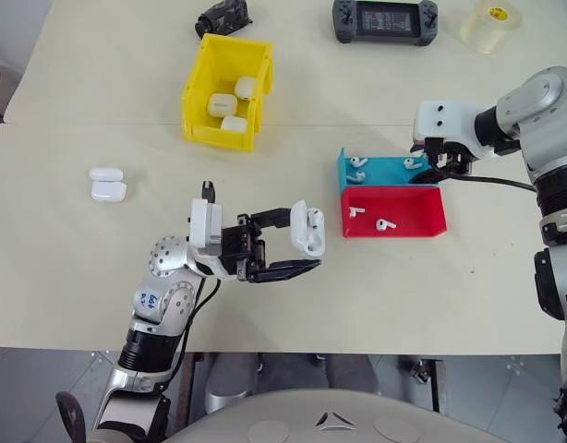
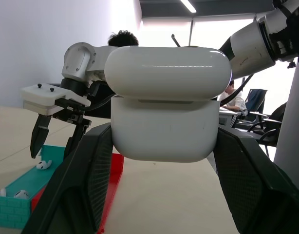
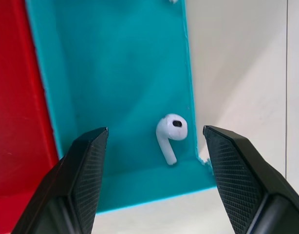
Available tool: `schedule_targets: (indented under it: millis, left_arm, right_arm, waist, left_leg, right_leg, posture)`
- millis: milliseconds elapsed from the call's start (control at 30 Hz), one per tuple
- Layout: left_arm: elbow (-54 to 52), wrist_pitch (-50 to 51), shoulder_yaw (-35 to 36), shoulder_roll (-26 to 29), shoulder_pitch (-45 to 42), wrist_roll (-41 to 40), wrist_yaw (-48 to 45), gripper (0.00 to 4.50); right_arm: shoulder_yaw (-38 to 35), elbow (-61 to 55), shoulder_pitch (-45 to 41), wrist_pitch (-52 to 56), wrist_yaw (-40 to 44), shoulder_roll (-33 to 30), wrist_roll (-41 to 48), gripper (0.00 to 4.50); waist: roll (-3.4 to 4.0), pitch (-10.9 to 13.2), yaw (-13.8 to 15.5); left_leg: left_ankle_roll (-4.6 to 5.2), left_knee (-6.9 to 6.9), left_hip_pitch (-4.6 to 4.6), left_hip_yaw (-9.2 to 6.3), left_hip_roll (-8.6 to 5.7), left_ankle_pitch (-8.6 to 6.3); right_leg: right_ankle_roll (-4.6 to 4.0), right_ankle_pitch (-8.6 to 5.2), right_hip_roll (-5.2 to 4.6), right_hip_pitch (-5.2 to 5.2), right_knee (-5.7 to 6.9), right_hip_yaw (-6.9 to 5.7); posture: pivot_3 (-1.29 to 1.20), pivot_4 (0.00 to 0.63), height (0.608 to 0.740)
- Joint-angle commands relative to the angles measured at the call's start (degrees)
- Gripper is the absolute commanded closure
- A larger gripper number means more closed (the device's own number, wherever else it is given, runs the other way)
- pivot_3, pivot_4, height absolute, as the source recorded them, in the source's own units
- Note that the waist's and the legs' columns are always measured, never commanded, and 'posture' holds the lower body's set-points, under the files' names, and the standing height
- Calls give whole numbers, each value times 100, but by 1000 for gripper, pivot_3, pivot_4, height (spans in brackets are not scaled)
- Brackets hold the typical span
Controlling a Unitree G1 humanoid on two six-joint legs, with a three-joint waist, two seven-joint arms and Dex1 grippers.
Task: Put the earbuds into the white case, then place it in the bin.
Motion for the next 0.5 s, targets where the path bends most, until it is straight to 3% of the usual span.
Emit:
schedule_targets:
  millis: [33,200,367,500]
  left_arm:
    - [-205,-39,5,-8,-24,-68,-2,1737]
    - [-227,-25,8,5,-12,-70,7,1737]
    - [-270,-10,10,9,21,-76,44,1737]
    - [-282,-4,10,9,32,-80,61,1737]
  right_arm:
    - [26,231,-155,-219,-154,58,-127,1237]
    - [41,472,-241,-410,-152,162,-205,1237]
    - [55,607,-302,-509,-148,229,-284,2471]
    - [59,688,-351,-558,-154,226,-341,2471]
  waist:
    - [0,0,0]
    - [0,0,-2]
    - [0,0,-2]
    - [0,0,0]
  left_leg:
    - [0,0,0,1,0,0]
    - [0,0,1,2,0,0]
    - [0,1,1,2,0,0]
    - [0,1,1,2,0,0]
  right_leg:
    - [0,0,0,0,0,1]
    - [0,0,0,0,1,1]
    - [0,0,0,0,1,2]
    - [0,0,0,0,1,2]
  posture:
    - [0,150,740]
    - [0,150,740]
    - [0,150,740]
    - [0,150,740]
